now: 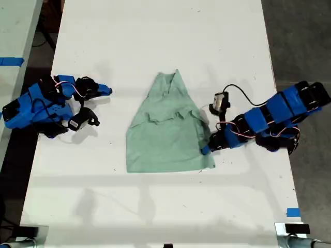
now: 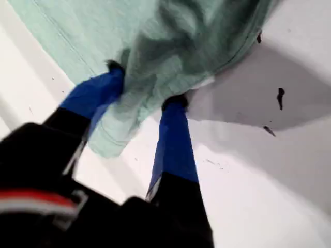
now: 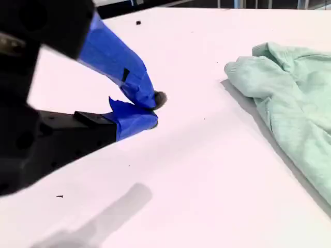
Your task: Fold t shirt
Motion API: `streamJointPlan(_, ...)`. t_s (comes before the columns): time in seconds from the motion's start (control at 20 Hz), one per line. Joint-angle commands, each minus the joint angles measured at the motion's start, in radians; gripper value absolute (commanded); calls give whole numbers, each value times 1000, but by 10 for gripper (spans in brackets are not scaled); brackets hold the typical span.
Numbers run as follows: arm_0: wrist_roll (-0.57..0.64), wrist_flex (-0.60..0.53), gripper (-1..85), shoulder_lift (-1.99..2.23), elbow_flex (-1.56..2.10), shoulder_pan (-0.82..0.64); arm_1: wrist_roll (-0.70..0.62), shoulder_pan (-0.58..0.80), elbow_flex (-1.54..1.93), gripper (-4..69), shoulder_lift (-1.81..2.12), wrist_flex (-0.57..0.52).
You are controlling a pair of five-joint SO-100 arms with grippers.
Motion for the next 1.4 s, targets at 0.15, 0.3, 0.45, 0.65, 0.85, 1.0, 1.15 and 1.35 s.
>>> streamJointPlan(0.15,-15,-17,3,6,29,12,-61,35,-334,-3,77,466)
streamJointPlan(0.3,-15,-17,4,6,29,11,-187,104,-534,-3,67,606)
streamJointPlan(0.45,-15,-17,4,6,29,11,-302,114,-850,-3,-114,701)
streamJointPlan(0.65,-15,-17,4,6,29,11,-465,74,-1589,-3,-704,873)
streamJointPlan(0.85,-15,-17,5,6,29,12,-526,23,-1772,127,-1020,850)
streamJointPlan(1.0,-15,-17,7,6,29,12,-489,-18,-1752,354,-1006,896)
streamJointPlan(1.15,-15,-17,7,6,29,12,-479,-26,-1747,363,-861,930)
streamJointPlan(1.35,-15,-17,7,6,29,12,-479,6,-1586,350,-558,969)
